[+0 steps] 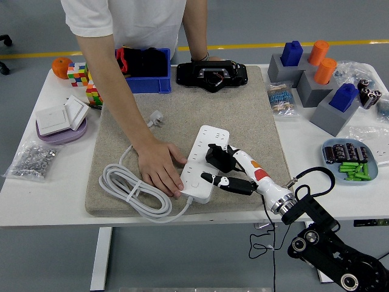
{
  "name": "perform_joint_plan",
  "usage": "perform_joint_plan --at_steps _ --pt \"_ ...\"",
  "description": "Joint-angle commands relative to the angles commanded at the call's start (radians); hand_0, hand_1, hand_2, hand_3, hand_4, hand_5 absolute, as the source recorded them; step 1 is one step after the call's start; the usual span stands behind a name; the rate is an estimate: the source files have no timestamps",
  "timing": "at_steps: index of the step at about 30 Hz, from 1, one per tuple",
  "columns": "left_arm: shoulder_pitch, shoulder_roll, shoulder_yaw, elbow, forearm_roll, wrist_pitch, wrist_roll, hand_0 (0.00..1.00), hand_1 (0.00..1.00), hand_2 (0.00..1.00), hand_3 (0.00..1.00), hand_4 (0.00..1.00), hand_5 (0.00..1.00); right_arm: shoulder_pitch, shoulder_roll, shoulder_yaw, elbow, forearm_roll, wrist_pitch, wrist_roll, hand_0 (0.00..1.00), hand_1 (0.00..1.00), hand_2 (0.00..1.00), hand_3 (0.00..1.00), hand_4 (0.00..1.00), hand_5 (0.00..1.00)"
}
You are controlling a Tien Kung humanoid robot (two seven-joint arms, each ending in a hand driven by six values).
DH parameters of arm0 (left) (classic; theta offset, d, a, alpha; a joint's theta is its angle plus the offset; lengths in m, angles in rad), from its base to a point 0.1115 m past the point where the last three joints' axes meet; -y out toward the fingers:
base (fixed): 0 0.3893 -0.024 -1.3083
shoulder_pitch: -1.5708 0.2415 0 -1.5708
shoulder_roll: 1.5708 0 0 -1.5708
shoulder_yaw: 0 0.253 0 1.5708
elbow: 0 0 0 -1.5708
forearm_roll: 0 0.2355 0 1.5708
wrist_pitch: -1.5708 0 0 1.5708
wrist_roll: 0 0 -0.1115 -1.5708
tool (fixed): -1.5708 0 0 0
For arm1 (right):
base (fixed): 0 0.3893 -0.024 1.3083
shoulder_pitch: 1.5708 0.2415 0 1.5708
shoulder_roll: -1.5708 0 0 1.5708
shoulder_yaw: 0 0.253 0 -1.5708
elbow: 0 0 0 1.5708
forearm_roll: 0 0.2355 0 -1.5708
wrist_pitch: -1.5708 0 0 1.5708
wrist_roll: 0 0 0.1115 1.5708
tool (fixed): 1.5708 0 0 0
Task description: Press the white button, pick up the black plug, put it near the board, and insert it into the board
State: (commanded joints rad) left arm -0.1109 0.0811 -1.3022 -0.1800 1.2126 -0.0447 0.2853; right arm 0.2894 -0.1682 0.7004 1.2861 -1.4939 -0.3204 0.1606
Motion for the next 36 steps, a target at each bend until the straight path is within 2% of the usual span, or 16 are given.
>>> perform_joint_plan --at_steps 23,36 --pt "-0.003 0.003 0.002 0.000 -0.006 0.000 -0.001 0.706 0.662 0.584 0.678 0.660 0.273 0.080 0.027 -0.090 -0.021 0.011 0.012 -0.011 0.993 0.930 0.877 0.839 0.998 0.757" --pt "-0.002 0.004 0.002 0.000 -0.006 0.001 0.001 0.705 0.663 0.583 0.678 0.657 0.275 0.113 0.040 -0.138 -0.056 0.026 0.016 -0.014 0.990 0.926 0.873 0.836 0.998 0.751"
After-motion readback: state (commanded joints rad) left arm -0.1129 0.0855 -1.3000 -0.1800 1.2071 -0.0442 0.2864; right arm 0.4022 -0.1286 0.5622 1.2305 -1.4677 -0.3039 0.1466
